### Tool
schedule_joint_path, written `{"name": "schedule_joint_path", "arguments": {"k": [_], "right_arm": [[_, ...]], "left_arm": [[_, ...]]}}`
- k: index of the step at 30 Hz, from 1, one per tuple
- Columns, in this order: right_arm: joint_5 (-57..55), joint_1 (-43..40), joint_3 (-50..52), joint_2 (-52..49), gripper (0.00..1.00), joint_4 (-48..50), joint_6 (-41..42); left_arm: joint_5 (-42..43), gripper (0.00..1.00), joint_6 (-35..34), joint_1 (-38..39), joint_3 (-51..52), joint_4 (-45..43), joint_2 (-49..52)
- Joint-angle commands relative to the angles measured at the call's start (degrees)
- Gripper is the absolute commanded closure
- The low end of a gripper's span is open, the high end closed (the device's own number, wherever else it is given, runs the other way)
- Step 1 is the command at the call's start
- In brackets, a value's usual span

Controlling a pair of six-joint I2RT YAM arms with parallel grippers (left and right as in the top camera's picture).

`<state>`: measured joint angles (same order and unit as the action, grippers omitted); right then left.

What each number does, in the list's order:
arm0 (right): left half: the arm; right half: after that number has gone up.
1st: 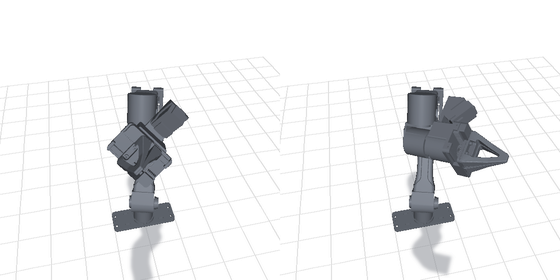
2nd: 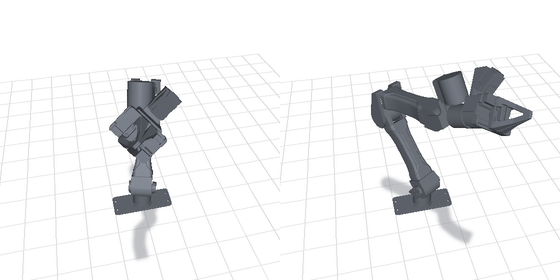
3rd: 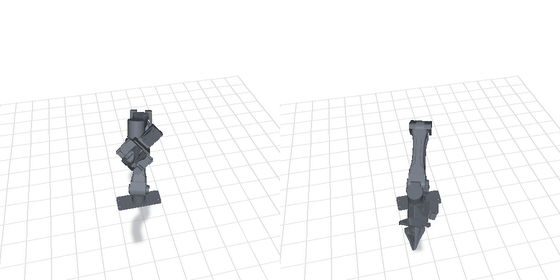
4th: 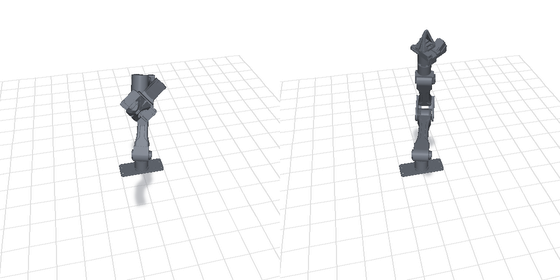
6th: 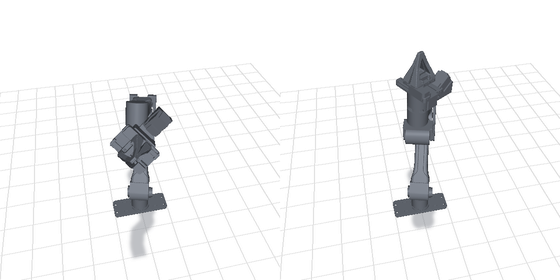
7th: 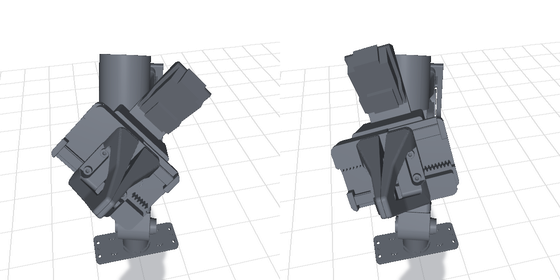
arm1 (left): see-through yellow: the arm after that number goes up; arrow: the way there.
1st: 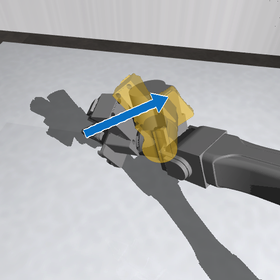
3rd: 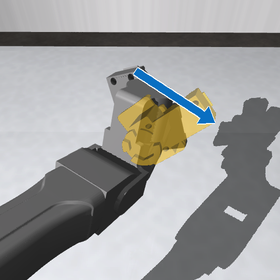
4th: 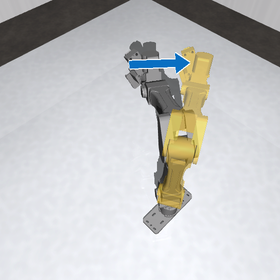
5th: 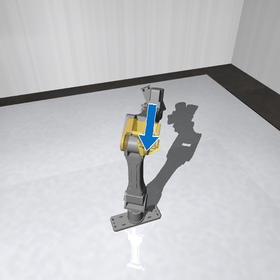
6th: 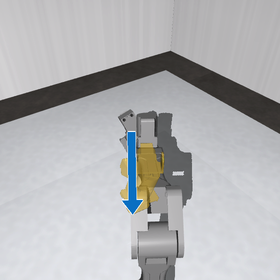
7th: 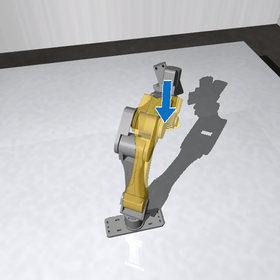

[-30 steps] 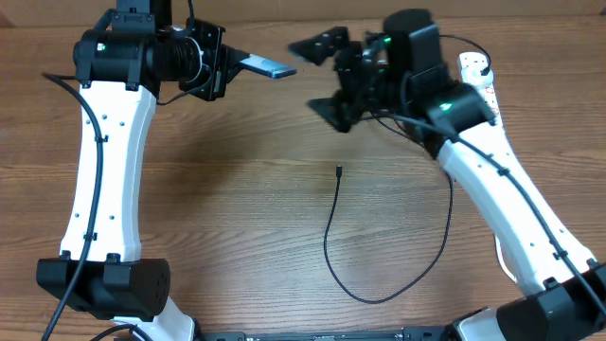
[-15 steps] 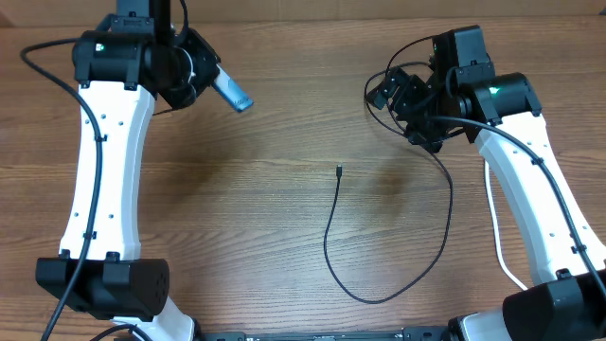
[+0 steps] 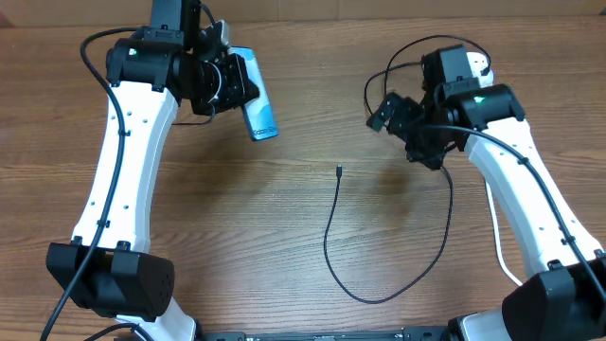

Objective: Plug charger to phone and switch on socket
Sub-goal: 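Lower the right gripper toward the black cable's USB-C plug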

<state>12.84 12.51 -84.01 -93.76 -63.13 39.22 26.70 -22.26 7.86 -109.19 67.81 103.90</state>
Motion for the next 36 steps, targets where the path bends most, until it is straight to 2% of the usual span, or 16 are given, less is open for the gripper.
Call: {"name": "schedule_joint_path", "arguments": {"k": [1, 6, 8, 10, 12, 18, 24, 36], "right_arm": [[-0.9, 0.5, 3.7, 0.1, 0.01, 1.0, -0.3], [-2.5, 3.3, 9.3, 0.1, 0.22, 6.4, 0.2], [-4.3, 5.1, 11.2, 0.1, 0.22, 8.3, 2.5], [-6.8, 7.8, 13.4, -0.1, 0.23, 10.6, 4.8], [-8.8, 11.0, 15.3, -0.6, 0.29, 13.4, 5.8], [-13.4, 15.5, 15.8, -4.4, 0.43, 15.3, 6.2], [-14.8, 16.2, 15.8, -9.8, 0.55, 18.9, 4.0], [-19.3, 19.4, 15.8, -12.2, 0.6, 23.3, 0.8]], "left_arm": [[10.4, 0.96, 2.6, -0.3, 0.0, -0.5, -0.1], [11.4, 0.96, 2.5, -0.3, 0.7, -0.6, -0.1], [10.3, 0.96, 1.5, -0.5, 0.9, -0.5, -0.1], [6.8, 0.96, -2.8, -0.9, 1.1, -0.2, -0.1], [3.1, 0.96, -7.5, -2.3, 1.1, -0.2, -0.1], [2.4, 0.96, -7.5, -4.9, 1.1, 0.8, -0.1], [1.4, 0.96, -7.5, -5.0, 1.1, 1.6, -0.1], [1.2, 0.96, -7.5, -4.9, 1.1, 1.4, -0.1]]}}
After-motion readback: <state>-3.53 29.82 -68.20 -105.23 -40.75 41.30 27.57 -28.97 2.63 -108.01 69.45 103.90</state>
